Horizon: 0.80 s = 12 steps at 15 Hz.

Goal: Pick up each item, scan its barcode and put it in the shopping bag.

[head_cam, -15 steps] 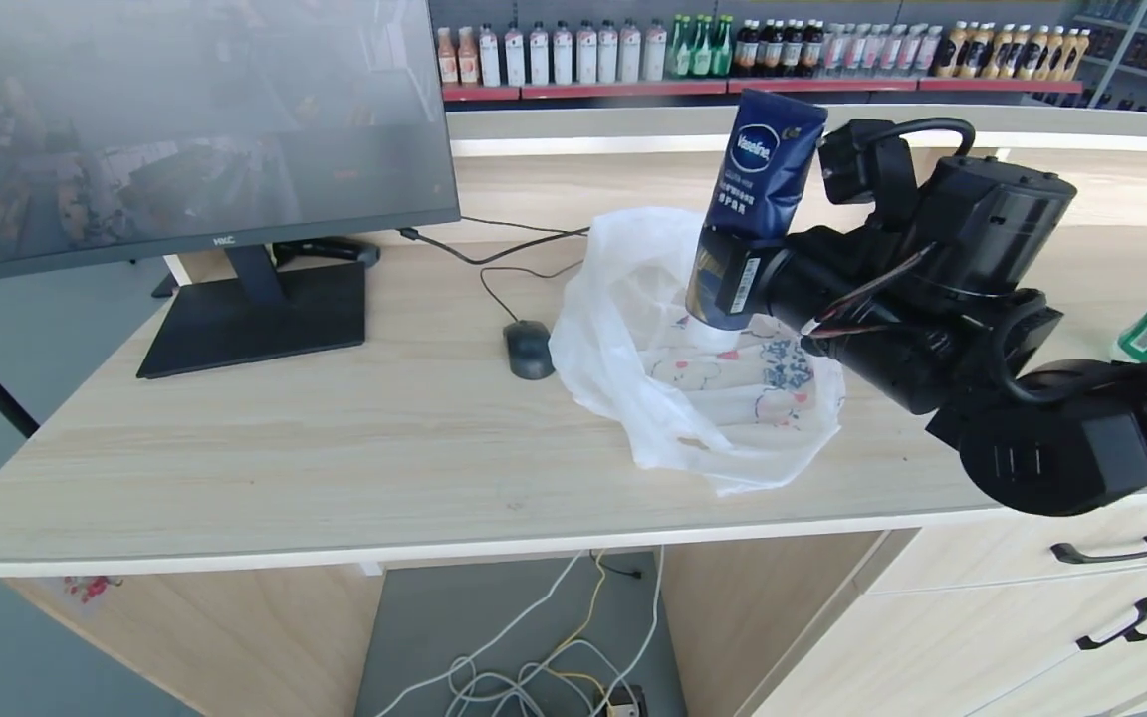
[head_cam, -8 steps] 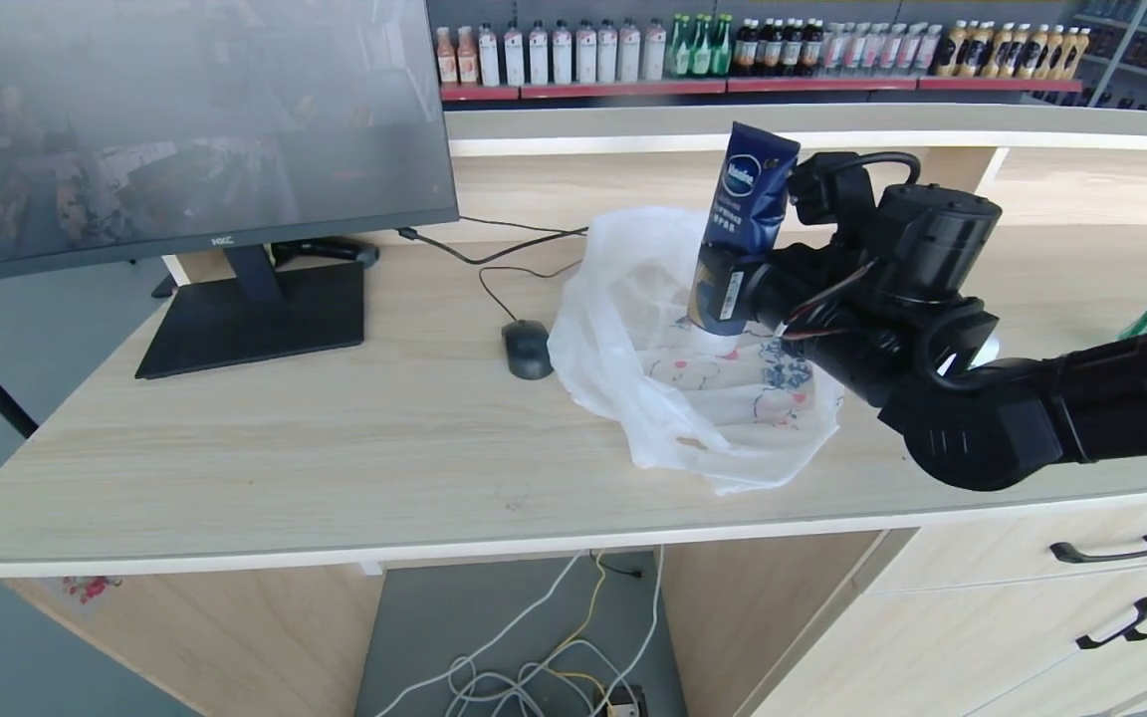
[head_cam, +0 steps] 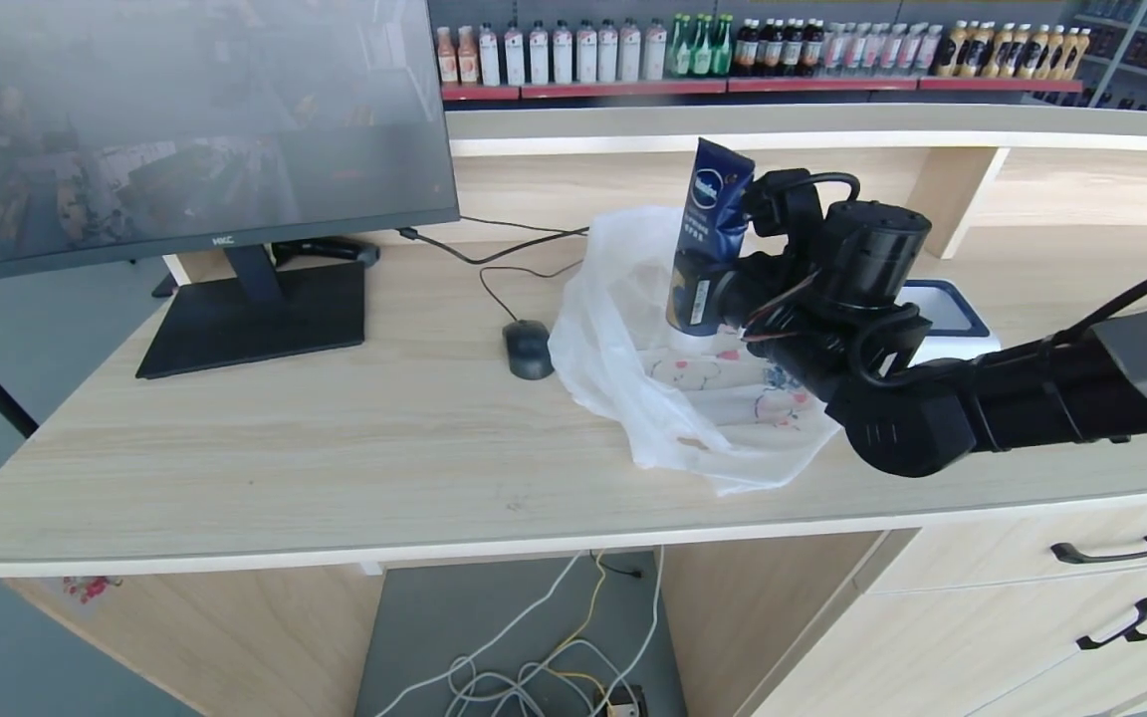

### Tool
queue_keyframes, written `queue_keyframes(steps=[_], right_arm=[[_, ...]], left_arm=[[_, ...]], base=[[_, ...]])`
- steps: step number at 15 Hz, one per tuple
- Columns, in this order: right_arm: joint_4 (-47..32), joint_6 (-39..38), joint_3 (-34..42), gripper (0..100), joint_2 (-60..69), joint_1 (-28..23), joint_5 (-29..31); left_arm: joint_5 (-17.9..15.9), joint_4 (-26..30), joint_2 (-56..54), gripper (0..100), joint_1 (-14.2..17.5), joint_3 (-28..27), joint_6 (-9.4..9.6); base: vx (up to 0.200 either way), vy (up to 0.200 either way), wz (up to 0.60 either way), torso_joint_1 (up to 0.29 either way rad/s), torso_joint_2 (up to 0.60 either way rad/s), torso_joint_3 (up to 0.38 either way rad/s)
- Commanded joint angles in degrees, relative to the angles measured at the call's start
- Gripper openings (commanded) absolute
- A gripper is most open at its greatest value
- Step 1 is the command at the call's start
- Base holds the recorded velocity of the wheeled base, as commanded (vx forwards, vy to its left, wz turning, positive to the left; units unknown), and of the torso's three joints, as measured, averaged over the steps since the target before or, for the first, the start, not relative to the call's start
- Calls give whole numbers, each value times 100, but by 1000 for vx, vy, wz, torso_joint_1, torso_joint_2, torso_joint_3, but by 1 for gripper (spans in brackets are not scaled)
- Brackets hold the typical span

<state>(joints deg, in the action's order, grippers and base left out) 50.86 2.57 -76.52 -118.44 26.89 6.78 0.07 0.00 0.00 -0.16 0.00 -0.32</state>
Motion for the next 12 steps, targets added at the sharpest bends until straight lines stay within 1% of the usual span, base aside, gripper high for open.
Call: queue_keyframes(steps=[1, 3, 8, 12], right_arm=[[117, 103, -100, 0, -179, 0, -1], [390, 332, -153, 0, -293, 79, -1], [970, 420, -109, 0, -504, 79, 8], [1049, 411, -109, 0, -548, 132, -1]], left_arm=[[1, 0, 9, 100, -2, 0, -3], [1, 0, 0, 100, -2, 0, -3], [1, 0, 0, 100, -2, 0, -3], [1, 0, 0, 100, -2, 0, -3]], base=[[0, 0, 0, 0, 0, 0], [0, 0, 0, 0, 0, 0], [0, 0, 0, 0, 0, 0], [0, 0, 0, 0, 0, 0]])
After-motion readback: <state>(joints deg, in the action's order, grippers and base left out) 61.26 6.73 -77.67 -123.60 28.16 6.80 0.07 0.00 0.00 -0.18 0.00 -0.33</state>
